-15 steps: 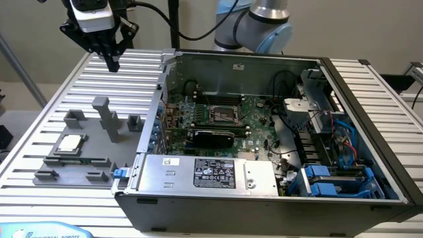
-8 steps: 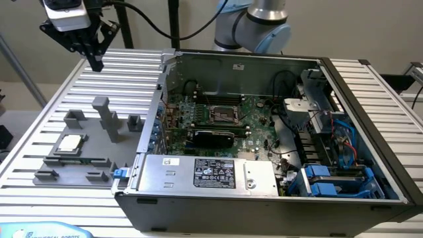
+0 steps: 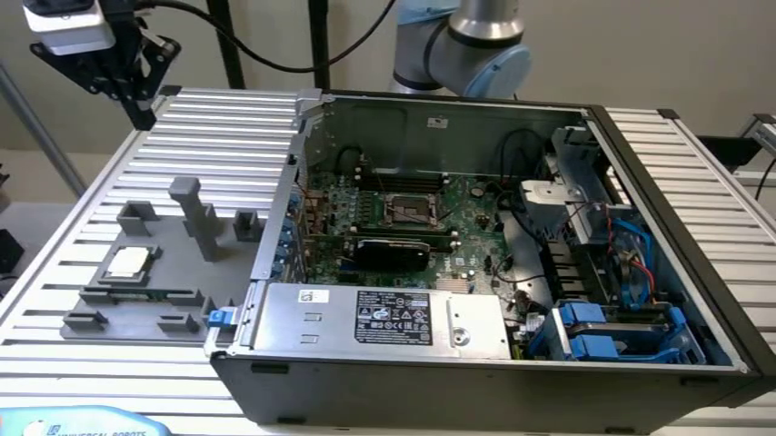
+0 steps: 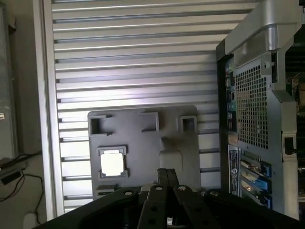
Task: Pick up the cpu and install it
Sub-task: 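Reach for the cpu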
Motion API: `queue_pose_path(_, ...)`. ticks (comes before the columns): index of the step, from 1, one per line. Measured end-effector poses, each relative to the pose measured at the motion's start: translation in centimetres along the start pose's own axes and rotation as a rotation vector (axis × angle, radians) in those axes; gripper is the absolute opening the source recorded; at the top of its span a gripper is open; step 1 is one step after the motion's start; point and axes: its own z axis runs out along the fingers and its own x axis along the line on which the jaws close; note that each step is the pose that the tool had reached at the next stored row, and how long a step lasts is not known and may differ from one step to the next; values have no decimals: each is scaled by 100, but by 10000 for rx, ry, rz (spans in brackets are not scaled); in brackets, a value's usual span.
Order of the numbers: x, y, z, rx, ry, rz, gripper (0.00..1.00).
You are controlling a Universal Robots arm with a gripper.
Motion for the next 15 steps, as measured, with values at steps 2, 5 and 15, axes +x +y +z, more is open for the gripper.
queue_pose_path(2,89,-7,0,0,1,-1,11)
queue_pose_path(5,228,-17,2,1,6,0,11)
queue_pose_path(15,683,-53,64,2,54,2,11)
